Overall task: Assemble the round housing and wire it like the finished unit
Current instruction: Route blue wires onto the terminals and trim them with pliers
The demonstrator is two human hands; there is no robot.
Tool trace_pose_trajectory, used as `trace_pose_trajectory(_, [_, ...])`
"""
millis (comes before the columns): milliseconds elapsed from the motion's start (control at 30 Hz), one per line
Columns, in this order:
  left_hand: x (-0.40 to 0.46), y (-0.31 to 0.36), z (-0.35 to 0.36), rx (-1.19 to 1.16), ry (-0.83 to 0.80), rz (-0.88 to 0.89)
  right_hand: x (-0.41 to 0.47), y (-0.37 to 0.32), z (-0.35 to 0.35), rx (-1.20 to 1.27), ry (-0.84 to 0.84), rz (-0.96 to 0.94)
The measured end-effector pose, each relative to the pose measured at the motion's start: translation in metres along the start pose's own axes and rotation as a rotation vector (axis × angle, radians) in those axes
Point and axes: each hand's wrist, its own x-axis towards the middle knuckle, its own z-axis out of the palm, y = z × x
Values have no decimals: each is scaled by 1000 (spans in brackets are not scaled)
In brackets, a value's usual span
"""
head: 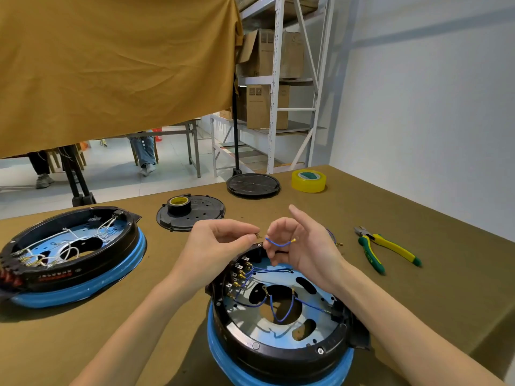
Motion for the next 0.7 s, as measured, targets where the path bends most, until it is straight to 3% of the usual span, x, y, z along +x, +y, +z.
trace_pose_trajectory(167, [0, 0, -4, 43, -107, 28, 0, 10, -3, -223, 26, -106])
trace_pose_trajectory(333, [3, -4, -7, 51, -95, 6, -5, 13, -5, -277, 69, -158])
trace_pose_trajectory(467, [5, -11, -10, 236, -80, 44, -7, 13, -4, -295, 75, -170])
trace_pose_trajectory(567, [7, -22, -17, 362, -182, -45, -9, 12, 0, -343, 100, -162])
trace_pose_trajectory(700, [3, -40, -24, 197, -365, -206, -8, 10, 5, -431, 94, -146])
